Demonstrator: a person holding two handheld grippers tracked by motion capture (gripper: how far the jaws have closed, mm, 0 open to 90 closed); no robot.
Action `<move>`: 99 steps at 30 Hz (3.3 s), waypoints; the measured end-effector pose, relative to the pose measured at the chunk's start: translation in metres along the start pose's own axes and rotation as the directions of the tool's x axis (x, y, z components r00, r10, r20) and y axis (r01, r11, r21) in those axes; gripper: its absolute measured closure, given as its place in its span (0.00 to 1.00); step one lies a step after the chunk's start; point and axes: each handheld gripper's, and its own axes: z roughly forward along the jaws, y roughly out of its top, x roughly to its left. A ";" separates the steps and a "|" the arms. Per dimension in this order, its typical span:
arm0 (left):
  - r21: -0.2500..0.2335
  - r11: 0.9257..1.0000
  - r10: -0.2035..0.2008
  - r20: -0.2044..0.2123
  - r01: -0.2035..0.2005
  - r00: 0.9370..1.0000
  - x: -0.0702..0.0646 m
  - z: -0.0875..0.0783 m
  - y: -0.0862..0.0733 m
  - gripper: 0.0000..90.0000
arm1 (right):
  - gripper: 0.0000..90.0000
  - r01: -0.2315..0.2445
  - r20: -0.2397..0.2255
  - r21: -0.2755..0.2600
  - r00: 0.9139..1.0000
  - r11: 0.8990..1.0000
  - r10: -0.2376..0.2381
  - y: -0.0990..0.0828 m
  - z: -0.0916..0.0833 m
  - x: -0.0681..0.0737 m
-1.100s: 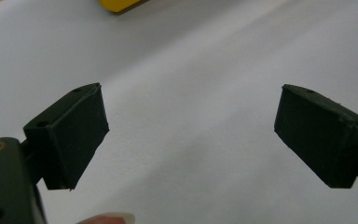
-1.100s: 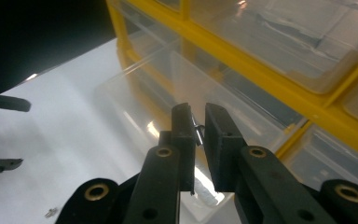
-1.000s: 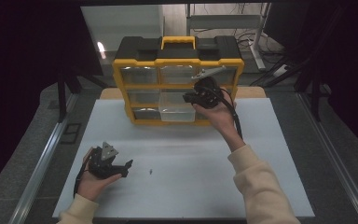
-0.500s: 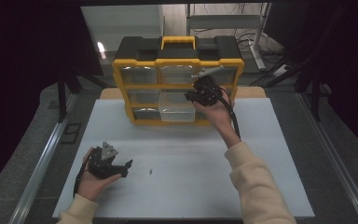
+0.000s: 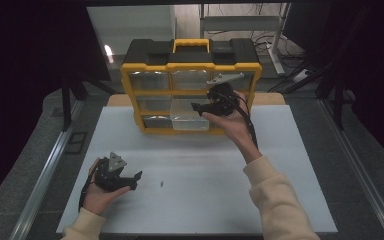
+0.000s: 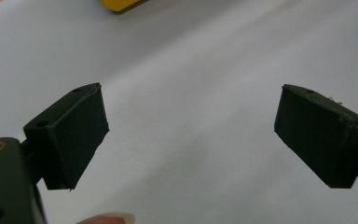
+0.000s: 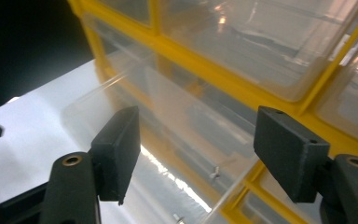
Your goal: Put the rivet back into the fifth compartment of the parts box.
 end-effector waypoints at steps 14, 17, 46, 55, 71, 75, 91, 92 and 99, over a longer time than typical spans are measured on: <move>-0.003 1.000 -0.002 -0.004 0.002 1.000 -0.002 0.000 0.000 0.11 | 0.25 0.088 -0.059 -0.004 0.994 0.996 -0.088 -0.016 -0.026 0.026; -0.004 1.000 -0.002 -0.003 0.002 1.000 -0.002 0.000 0.000 0.11 | 0.23 0.085 -0.065 -0.004 0.994 0.996 -0.085 -0.021 -0.027 0.029; -0.004 1.000 -0.003 -0.006 0.003 1.000 -0.002 0.000 0.001 0.11 | 0.18 0.113 -0.146 -0.007 0.983 0.994 -0.112 -0.070 -0.039 0.064; -0.007 1.000 -0.001 -0.006 0.001 1.000 -0.002 -0.001 0.000 0.11 | 0.20 0.132 -0.182 0.013 0.975 0.991 -0.128 -0.080 -0.025 0.078; -0.024 1.000 0.001 -0.003 -0.001 1.000 -0.003 -0.002 0.001 0.11 | 0.22 0.154 -0.243 0.072 0.961 0.985 -0.132 -0.093 0.003 0.101; -0.023 1.000 0.000 -0.004 0.000 1.000 -0.003 -0.002 0.001 0.11 | 0.24 0.130 -0.235 0.073 0.966 0.989 -0.109 -0.099 0.012 0.104; -0.021 1.000 -0.007 -0.001 0.007 1.000 -0.002 -0.002 0.001 0.11 | 0.26 0.141 -0.268 0.155 0.959 0.978 -0.096 -0.115 0.043 0.118; -0.021 1.000 -0.007 -0.001 0.007 1.000 -0.002 -0.002 0.001 0.11 | 0.26 0.143 -0.270 0.156 0.958 0.977 -0.097 -0.116 0.044 0.118; -0.027 1.000 -0.012 -0.007 0.012 1.000 -0.002 -0.002 0.001 0.11 | 0.27 0.164 -0.283 0.179 0.953 0.970 -0.109 -0.118 0.055 0.129</move>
